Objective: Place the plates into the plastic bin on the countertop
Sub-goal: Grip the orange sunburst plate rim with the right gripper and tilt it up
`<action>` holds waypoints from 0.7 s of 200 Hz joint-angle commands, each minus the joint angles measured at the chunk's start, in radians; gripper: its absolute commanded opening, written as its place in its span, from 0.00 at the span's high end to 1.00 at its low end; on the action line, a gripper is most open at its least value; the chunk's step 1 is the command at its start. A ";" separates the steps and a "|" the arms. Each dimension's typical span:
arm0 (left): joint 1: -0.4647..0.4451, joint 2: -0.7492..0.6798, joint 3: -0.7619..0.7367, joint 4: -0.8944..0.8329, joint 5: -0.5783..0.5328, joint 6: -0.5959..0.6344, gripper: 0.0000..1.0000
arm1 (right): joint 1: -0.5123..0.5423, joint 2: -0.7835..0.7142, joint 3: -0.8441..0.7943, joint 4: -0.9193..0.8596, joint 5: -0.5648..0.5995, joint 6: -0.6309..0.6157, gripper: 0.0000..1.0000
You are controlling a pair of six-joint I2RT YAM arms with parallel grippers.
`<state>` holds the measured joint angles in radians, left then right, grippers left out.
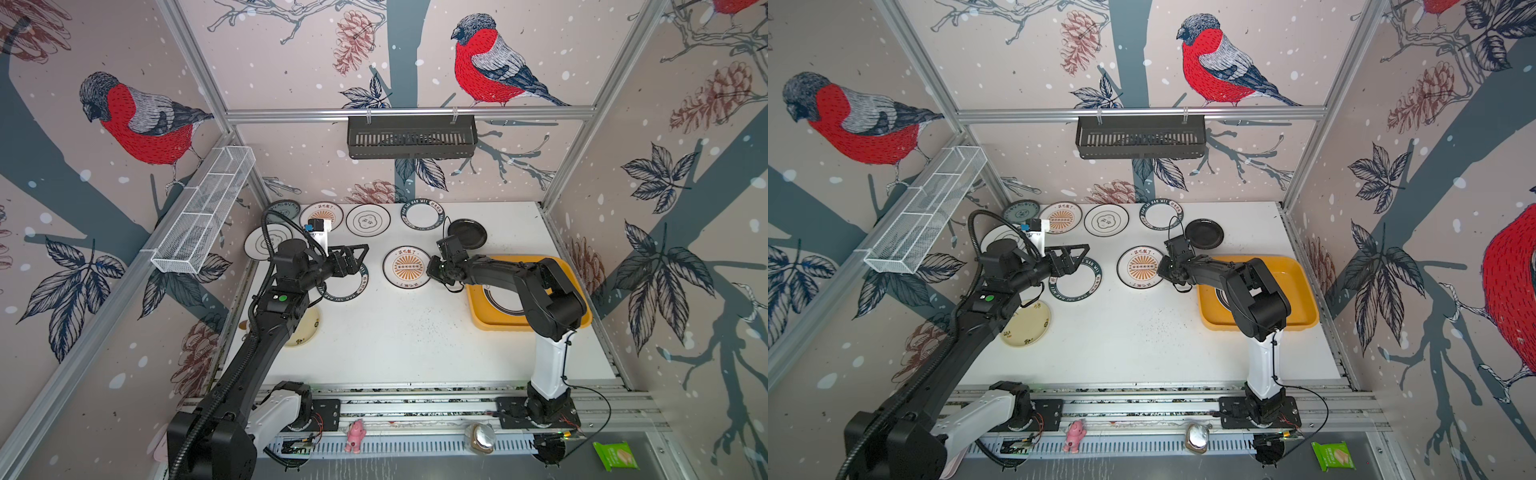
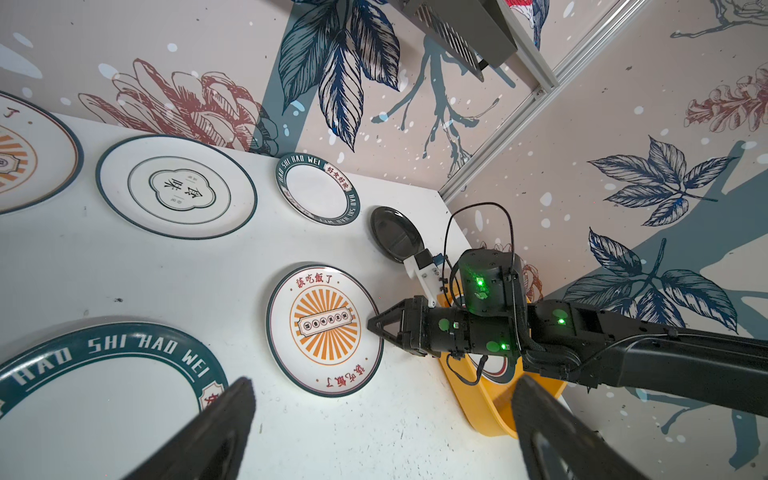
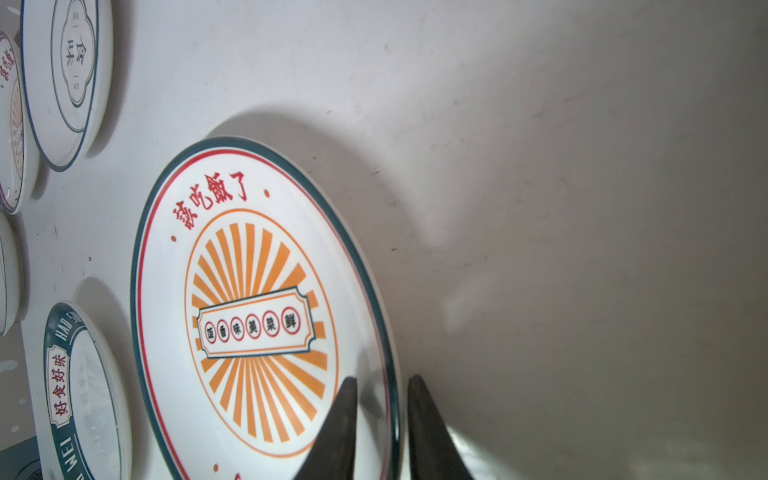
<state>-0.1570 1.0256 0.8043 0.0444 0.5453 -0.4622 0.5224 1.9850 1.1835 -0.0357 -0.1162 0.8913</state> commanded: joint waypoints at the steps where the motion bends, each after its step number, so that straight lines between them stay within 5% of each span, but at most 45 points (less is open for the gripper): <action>1: 0.010 -0.020 -0.003 0.031 -0.024 0.020 0.03 | -0.005 0.008 -0.005 -0.027 -0.002 0.008 0.84; 44: 0.016 -0.029 -0.005 0.033 -0.028 0.017 0.04 | -0.012 -0.001 0.001 -0.036 0.003 0.002 0.97; 140: 0.019 -0.013 -0.003 0.012 -0.054 0.001 0.03 | -0.007 -0.129 -0.014 -0.066 0.023 -0.031 0.98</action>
<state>-0.1402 1.0004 0.7948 0.0444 0.5190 -0.4561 0.5144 1.8969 1.1812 -0.0238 -0.1417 0.8986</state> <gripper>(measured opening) 0.964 0.076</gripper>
